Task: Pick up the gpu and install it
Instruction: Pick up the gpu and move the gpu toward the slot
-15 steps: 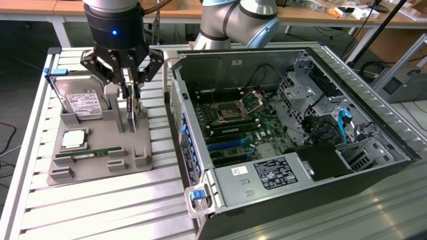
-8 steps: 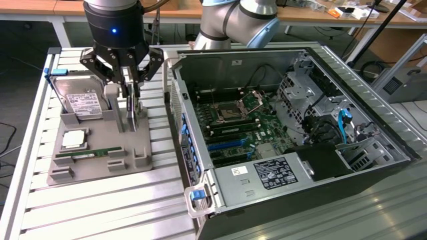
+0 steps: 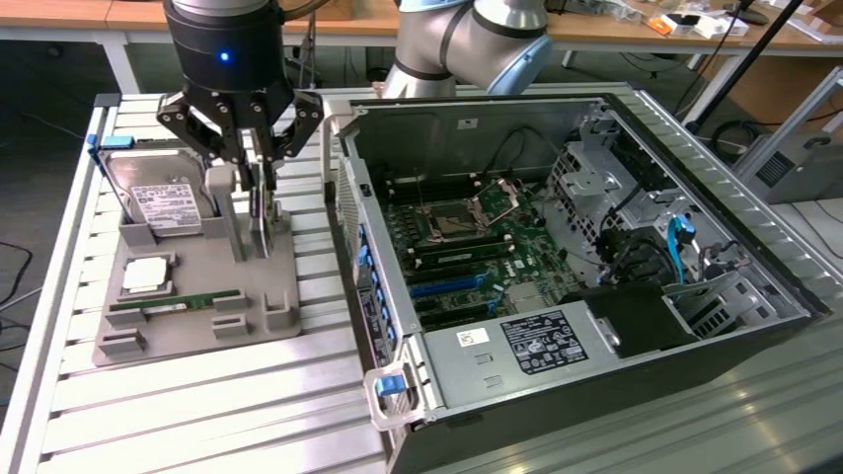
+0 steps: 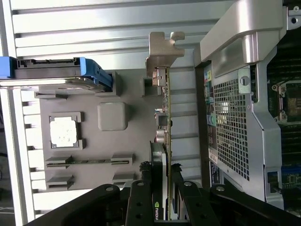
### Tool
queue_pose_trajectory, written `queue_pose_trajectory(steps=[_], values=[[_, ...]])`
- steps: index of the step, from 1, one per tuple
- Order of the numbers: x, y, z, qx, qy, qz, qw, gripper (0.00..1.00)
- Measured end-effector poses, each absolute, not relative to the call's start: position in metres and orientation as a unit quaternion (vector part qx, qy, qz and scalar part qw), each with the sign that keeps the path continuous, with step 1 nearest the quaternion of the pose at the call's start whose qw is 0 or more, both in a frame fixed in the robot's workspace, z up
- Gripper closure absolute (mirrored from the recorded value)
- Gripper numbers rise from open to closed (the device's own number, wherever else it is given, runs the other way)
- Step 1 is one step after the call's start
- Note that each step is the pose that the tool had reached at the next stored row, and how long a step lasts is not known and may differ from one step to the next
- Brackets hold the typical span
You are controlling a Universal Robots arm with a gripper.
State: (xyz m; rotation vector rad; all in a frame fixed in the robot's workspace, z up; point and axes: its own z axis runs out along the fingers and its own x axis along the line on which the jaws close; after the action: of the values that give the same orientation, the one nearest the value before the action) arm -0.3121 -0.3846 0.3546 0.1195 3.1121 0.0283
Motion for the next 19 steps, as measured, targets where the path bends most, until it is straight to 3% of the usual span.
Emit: queue_pose_trajectory(steps=[19], values=[[-0.3121, -0.3846, 0.3617, 0.038, 0.999, 0.009, 0.014, 0.73]])
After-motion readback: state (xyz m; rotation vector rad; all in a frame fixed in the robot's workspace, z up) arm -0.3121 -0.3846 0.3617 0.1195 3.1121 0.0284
